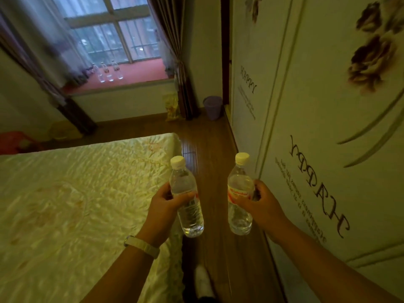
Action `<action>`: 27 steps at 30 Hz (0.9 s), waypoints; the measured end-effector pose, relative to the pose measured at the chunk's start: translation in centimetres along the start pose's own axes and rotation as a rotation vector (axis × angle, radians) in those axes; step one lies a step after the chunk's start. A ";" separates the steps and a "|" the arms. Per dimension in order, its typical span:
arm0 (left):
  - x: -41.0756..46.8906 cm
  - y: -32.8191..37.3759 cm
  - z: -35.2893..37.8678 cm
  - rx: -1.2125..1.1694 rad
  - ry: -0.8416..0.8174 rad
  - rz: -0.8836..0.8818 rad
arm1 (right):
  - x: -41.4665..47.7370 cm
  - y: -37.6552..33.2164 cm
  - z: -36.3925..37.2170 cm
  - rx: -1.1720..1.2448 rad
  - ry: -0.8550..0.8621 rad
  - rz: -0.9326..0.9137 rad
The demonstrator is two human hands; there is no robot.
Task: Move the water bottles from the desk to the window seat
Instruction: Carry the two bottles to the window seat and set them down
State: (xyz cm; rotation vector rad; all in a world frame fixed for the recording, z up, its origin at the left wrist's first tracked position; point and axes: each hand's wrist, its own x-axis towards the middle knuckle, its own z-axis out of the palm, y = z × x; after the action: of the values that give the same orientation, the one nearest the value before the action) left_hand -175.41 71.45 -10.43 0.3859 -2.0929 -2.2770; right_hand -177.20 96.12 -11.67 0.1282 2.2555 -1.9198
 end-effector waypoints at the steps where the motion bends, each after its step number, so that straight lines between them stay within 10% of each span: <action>1: 1.0 -0.1 -0.3 0.001 0.004 -0.005 | 1.1 -0.2 0.4 -0.003 -0.006 -0.001; 27: 34.0 6.4 -8.6 -0.019 0.003 0.041 | 32.5 -11.2 12.1 -0.083 0.018 -0.126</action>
State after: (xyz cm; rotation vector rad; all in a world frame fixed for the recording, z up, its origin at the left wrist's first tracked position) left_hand -207.65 56.19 -10.34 0.3425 -2.0558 -2.2710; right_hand -210.19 80.81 -8.77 -0.0080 2.4043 -1.8868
